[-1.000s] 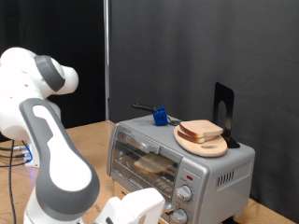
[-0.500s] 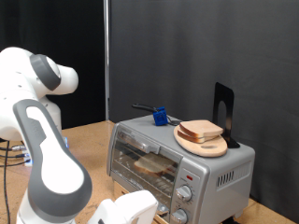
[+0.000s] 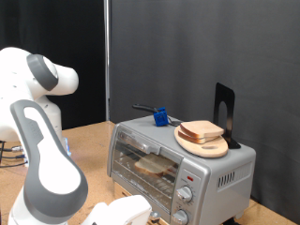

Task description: Make a piece of toast with the oven

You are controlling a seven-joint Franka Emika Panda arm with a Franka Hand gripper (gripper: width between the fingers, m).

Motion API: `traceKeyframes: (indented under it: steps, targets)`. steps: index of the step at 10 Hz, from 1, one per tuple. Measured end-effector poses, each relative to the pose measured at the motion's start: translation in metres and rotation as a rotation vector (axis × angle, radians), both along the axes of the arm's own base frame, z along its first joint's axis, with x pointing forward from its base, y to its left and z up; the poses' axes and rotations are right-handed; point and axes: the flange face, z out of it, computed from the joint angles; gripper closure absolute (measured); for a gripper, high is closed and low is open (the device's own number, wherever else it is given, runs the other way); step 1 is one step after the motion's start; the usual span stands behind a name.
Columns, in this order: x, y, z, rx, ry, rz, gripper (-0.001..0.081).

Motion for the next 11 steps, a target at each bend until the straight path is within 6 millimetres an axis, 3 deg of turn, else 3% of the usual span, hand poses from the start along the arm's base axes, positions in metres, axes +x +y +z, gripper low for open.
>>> traceKeyframes:
  steps: [6, 11]
  targets:
    - [0.001, -0.004, 0.003, -0.015, -0.019, -0.029, 0.0124]
    - [-0.007, 0.029, -0.007, 0.039, 0.002, -0.022, 0.0124]
